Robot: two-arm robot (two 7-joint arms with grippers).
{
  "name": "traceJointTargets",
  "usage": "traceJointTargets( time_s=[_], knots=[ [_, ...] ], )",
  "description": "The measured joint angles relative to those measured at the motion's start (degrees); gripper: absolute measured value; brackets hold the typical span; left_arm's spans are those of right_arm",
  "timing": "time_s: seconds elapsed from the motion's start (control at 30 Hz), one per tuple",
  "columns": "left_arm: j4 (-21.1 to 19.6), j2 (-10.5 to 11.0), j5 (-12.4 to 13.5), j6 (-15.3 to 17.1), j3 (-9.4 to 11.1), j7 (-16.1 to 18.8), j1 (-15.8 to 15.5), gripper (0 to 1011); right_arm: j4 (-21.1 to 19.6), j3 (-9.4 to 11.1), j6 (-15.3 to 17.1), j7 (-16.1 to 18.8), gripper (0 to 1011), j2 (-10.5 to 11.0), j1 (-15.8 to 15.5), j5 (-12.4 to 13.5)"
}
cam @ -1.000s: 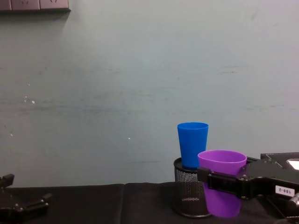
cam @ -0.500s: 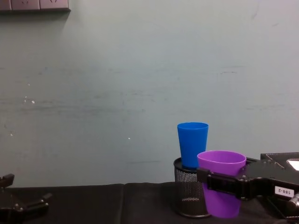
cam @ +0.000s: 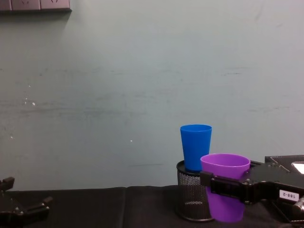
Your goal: Pick up one cup with a gripper and tap it against the other cup.
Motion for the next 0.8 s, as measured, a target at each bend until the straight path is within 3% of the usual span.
traceJointTargets(
  time_s=[0.8],
  knots=[
    [0.00,0.00,0.00,0.00,0.00,0.00,0.00,1000,0.00,0.00,0.01,0.00,734,0.00,0.00,0.00]
  ],
)
